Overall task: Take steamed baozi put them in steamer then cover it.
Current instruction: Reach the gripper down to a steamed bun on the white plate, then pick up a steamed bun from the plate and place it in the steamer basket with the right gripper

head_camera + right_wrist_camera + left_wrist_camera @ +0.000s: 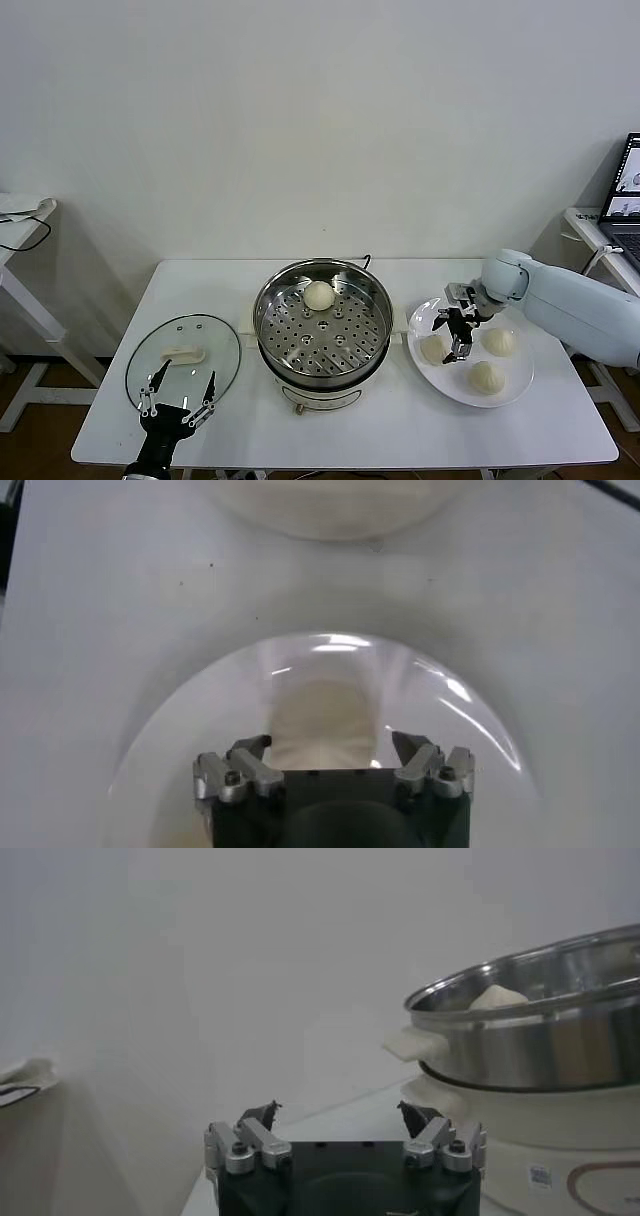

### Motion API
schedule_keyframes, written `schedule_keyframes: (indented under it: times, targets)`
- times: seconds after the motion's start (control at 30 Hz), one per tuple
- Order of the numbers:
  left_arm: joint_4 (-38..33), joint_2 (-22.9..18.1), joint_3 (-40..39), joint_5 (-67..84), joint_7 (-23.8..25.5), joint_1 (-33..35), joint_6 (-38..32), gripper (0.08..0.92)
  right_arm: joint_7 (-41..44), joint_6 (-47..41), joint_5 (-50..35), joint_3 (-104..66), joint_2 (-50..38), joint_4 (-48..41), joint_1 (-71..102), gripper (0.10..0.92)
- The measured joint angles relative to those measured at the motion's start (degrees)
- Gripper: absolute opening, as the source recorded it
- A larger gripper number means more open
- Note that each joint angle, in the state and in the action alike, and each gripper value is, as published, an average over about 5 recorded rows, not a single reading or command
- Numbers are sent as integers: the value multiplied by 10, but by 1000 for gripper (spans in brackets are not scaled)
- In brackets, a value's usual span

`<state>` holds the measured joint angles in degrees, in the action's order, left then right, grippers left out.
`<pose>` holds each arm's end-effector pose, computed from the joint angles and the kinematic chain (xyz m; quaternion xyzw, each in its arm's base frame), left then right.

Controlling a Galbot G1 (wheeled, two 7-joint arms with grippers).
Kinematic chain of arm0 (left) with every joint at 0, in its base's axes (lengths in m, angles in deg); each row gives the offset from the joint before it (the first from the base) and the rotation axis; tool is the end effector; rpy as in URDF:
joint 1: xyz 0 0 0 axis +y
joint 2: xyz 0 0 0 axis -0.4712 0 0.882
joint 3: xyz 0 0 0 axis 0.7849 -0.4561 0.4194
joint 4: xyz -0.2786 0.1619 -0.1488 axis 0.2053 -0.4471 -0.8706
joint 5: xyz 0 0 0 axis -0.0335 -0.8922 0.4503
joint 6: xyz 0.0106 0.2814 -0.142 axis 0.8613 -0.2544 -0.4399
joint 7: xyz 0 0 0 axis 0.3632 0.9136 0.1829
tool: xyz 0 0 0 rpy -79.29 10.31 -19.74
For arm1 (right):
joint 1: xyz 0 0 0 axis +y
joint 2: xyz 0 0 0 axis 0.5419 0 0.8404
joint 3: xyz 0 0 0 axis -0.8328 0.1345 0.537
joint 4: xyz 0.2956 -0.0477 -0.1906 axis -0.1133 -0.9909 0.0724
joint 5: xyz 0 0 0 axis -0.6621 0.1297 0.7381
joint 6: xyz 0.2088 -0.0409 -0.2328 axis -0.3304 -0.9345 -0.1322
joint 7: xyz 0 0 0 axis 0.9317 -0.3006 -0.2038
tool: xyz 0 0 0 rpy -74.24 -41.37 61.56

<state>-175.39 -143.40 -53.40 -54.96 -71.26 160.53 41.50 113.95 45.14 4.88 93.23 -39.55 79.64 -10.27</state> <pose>0.0726 0.0625 -0.3225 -0.0422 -0.9850 -0.1604 0.0483 0.4943 -0.1678 -0.2224 0.5494 -0.5560 0.4671 0.4134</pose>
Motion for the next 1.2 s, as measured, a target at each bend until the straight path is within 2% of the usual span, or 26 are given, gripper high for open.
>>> schedule_keyframes:
  times: [0.1, 0.33, 0.47, 0.83, 1.2]
  targets:
    - [0, 0, 0, 0, 0, 0, 0, 823, -4, 0, 5, -4, 3, -2, 7, 813]
    - [3, 0, 1, 0, -1, -1, -1, 823, -6, 0, 11, -9, 1, 2, 10, 705]
    - [3, 0, 1, 0, -1, -1, -2, 823, -3, 0, 15, -8, -4, 8, 3, 669]
    - [-2, 5, 0, 0, -2, -5, -2, 823, 68, 13, 8, 29, 4, 34, -124, 662]
    - [-5, 7, -2, 0, -3, -5, -2, 823, 132, -3, -74, 97, 85, 86, -299, 662]
